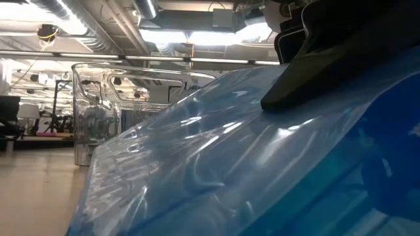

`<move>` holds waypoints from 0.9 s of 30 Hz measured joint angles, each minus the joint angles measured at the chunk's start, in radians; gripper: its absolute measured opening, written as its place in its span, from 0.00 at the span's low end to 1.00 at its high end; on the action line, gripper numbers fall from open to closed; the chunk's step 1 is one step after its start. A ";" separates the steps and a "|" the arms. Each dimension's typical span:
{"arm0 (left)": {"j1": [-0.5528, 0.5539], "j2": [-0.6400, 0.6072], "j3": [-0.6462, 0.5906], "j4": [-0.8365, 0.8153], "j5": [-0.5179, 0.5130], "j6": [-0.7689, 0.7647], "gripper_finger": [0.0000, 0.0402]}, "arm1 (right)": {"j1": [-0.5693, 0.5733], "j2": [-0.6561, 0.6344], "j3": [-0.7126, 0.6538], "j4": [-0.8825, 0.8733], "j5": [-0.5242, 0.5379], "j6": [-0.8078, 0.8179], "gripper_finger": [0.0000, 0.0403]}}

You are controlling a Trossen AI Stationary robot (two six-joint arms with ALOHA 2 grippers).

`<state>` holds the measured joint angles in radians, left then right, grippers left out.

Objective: Pick & place jewel cases by type
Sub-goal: Put the blue cd case into the top transparent bin

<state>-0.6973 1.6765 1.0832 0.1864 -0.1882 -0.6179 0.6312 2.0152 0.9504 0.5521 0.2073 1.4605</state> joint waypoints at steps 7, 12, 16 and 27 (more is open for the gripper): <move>-0.031 -0.023 0.000 -0.004 -0.055 0.048 0.25 | -0.002 -0.005 0.000 -0.014 -0.015 -0.002 0.04; -0.036 -0.023 0.000 -0.012 -0.057 0.048 0.25 | -0.004 -0.046 -0.001 -0.062 -0.048 -0.058 0.04; -0.036 -0.023 0.000 -0.012 -0.058 0.047 0.25 | -0.002 -0.115 0.000 -0.218 -0.057 -0.057 0.04; -0.036 -0.023 0.000 -0.011 -0.083 0.047 0.25 | 0.000 -0.372 -0.001 -0.495 -0.041 -0.111 0.04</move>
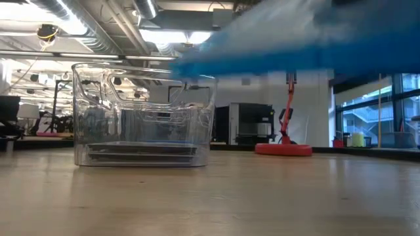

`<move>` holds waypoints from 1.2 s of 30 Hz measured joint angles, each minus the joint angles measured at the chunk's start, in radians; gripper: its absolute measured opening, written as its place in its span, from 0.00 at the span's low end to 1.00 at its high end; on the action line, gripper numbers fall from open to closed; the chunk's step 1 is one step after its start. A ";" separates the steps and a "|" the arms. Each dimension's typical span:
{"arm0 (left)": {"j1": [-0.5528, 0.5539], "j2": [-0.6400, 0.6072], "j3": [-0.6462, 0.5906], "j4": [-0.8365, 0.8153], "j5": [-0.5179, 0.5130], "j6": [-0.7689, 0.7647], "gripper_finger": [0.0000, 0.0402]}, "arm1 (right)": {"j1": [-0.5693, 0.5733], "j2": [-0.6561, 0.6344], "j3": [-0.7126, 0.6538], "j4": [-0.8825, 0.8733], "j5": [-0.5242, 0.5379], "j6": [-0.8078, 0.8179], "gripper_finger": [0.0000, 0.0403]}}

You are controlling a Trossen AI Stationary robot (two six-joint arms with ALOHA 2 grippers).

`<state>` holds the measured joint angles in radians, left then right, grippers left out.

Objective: Pick & place jewel cases by type
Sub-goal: Put the blue cd case into the top transparent bin

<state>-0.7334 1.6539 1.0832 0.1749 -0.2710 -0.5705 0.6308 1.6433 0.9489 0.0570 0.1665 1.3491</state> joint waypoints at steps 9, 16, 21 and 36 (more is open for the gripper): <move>-0.013 0.000 0.000 -0.011 0.001 0.001 0.25 | 0.009 -0.247 0.000 -0.077 0.159 -0.126 0.04; -0.036 0.000 0.000 -0.029 0.004 0.018 0.25 | -0.029 -0.339 0.001 -0.062 0.443 -0.234 0.04; -0.040 -0.003 0.000 -0.060 0.048 0.018 0.25 | -0.120 -0.343 0.001 -0.063 0.496 -0.234 0.04; 0.039 -0.188 0.000 -0.083 0.109 0.188 0.25 | -0.619 -0.310 0.002 -0.027 0.064 -0.396 0.04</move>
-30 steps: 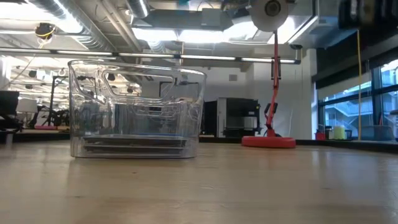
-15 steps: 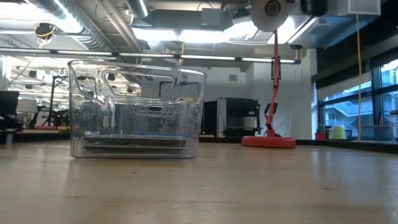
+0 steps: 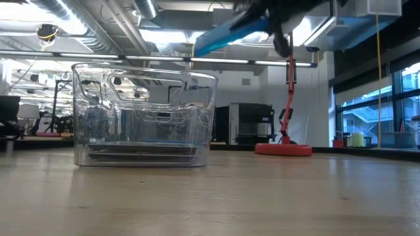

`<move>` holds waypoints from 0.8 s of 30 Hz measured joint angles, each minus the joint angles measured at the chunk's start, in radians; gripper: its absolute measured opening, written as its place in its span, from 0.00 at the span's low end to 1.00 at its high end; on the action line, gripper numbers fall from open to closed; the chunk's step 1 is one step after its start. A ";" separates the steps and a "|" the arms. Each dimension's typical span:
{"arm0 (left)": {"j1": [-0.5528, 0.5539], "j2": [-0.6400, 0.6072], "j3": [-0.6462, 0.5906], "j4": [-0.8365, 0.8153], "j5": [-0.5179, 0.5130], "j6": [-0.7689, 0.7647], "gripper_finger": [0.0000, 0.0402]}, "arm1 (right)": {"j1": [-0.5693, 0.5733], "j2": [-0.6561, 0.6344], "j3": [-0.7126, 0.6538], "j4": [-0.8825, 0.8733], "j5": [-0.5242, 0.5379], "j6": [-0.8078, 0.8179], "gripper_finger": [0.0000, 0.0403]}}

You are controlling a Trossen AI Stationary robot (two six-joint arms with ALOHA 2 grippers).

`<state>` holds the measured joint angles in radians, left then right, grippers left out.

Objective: Pick & place jewel cases by type
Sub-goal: Put the blue cd case into the top transparent bin

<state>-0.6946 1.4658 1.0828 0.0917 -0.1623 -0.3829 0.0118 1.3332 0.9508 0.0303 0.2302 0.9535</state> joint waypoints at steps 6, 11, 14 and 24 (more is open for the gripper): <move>0.032 -0.095 0.000 -0.006 -0.003 0.145 0.24 | -0.167 0.076 0.000 0.152 -0.178 -0.053 0.04; 0.043 -0.133 0.000 -0.008 -0.027 0.229 0.25 | -0.267 0.180 0.000 0.297 -0.288 -0.067 0.04; 0.043 -0.138 0.000 -0.007 -0.072 0.274 0.25 | -0.307 0.257 0.014 0.375 -0.314 -0.067 0.04; 0.043 -0.154 0.000 -0.052 -0.210 0.298 0.25 | -0.387 0.550 0.341 0.296 -0.471 -0.098 0.04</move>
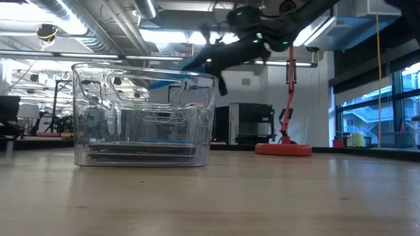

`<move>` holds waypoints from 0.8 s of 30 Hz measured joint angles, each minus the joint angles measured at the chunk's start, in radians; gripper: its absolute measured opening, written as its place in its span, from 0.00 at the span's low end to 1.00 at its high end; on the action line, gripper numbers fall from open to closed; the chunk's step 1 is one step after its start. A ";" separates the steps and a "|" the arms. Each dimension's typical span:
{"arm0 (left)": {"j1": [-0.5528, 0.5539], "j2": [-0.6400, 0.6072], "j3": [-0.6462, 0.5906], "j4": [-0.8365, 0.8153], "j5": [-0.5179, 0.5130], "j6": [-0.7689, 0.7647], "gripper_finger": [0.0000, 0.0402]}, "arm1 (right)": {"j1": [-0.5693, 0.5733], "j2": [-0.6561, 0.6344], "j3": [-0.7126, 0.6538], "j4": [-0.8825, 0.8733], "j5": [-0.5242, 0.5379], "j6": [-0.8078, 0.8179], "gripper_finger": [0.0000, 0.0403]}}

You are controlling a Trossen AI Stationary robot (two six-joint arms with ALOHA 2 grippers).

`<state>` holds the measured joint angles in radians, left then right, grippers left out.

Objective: Pick & place jewel cases by type
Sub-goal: Put the blue cd case into the top transparent bin

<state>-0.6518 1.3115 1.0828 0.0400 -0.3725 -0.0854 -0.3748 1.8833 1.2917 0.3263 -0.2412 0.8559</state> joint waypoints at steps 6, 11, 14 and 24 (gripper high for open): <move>0.000 -0.057 -0.001 -0.082 0.000 -0.060 0.25 | -0.024 0.141 0.234 -0.316 -0.029 -0.078 0.04; -0.002 -0.099 -0.001 -0.111 0.001 -0.085 0.25 | -0.032 0.216 0.346 -0.416 -0.035 -0.076 0.04; -0.002 -0.116 -0.001 -0.112 0.002 -0.085 0.25 | -0.035 0.255 0.386 -0.420 -0.025 -0.076 0.04; -0.002 -0.120 -0.001 -0.128 0.004 -0.084 0.25 | -0.033 0.320 0.386 -0.433 -0.018 -0.052 0.04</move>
<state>-0.6537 1.1919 1.0821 -0.0877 -0.3688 -0.1699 -0.4080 2.2028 1.6779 -0.1062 -0.2596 0.8043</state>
